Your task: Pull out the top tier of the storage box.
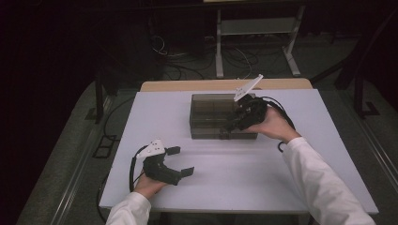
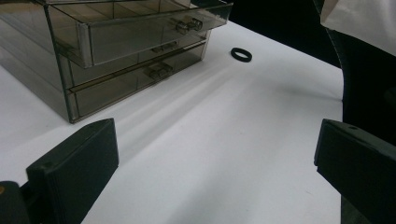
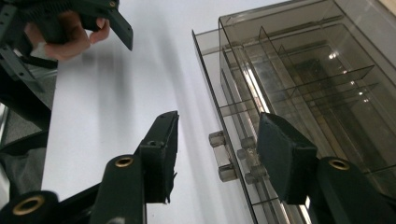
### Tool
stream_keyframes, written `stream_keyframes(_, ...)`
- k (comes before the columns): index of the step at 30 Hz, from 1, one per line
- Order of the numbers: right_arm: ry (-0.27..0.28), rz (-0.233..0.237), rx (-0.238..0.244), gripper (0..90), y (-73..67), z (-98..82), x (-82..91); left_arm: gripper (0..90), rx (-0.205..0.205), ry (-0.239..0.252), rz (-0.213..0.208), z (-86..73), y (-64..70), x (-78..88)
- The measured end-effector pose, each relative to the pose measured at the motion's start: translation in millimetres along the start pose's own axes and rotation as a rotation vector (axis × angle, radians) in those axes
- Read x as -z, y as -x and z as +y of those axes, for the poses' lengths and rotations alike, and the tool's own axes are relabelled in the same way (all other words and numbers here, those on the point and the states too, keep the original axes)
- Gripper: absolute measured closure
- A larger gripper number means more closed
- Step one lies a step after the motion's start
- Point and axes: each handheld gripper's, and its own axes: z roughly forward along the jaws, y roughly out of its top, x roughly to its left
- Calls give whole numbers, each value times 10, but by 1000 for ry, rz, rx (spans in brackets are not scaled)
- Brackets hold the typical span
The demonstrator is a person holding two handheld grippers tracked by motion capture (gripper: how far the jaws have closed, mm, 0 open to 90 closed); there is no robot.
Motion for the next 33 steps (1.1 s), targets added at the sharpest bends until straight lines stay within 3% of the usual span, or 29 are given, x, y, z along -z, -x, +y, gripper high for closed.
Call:
stream_keyframes(11,-32,-24,22,551,7,-5,-76,0,-3,-1,-1,0,0,-2)
stream_keyframes(33,-62,-26,68,717,46,-23,-217,0,-7,-10,-4,-2,6,-9)
